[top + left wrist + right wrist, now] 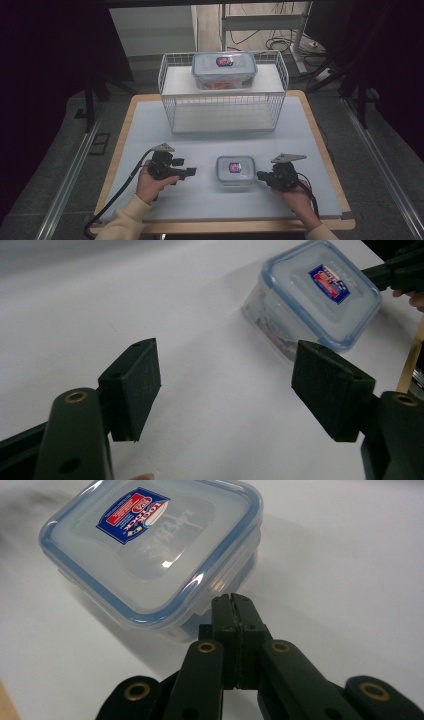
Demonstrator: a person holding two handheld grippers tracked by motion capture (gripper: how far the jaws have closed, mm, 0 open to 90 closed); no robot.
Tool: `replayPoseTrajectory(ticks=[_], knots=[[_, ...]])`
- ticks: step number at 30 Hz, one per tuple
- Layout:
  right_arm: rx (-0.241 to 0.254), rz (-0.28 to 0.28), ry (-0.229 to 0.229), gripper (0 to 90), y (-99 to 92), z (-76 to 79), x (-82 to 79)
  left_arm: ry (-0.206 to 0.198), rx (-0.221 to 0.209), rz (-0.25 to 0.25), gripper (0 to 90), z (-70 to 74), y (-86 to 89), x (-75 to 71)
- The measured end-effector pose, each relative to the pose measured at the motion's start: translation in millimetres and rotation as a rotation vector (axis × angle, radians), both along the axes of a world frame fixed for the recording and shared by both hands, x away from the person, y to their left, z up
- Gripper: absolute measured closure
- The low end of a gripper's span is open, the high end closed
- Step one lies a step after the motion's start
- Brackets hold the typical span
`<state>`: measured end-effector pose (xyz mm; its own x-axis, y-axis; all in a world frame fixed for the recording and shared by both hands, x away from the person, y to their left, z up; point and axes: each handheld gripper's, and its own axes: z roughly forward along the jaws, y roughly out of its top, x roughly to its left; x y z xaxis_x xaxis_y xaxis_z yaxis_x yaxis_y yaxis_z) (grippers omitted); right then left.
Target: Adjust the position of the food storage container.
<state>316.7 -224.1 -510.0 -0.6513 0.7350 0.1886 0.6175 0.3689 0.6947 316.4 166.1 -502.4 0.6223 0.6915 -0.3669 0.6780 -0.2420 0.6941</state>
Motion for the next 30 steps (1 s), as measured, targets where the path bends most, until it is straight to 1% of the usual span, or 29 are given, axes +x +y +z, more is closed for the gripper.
replayPoseTrajectory(ticks=[4, 6, 9, 13, 16, 21, 26, 30], knots=[[0.007, 0.007, 0.006, 89.5, 10.3, -1.3, 6.7, 0.004, -0.012, 0.003, 27.7, 0.1, -0.3, 0.5], [0.004, 0.010, 0.006, 89.5, 15.2, -2.3, 9.8, 0.004, -0.004, 0.003, 27.7, -0.1, 0.0, 0.5], [0.001, 0.017, 0.008, 89.5, 21.7, -5.1, 13.3, 0.003, -0.004, 0.005, 27.6, 0.1, 0.7, 0.8], [-0.001, 0.026, 0.015, 89.5, 25.2, -7.3, 13.4, 0.002, 0.000, 0.004, 27.6, -0.2, 0.7, 0.6], [0.005, 0.018, 0.003, 89.5, 22.5, -5.3, 13.3, 0.003, 0.003, 0.003, 27.6, -1.0, 0.0, 0.6], [0.037, -0.009, -0.016, 89.0, 12.0, 1.8, 12.1, 0.001, 0.005, 0.003, 27.6, -1.0, 0.1, 0.5], [0.079, -0.024, -0.015, 88.5, -0.6, 6.6, 9.8, 0.006, 0.004, 0.008, 27.7, -1.8, -1.4, 0.4], [0.116, -0.019, -0.011, 87.9, -6.7, 9.7, 9.2, 0.017, -0.001, 0.032, 27.0, -3.2, -4.7, 0.2]])
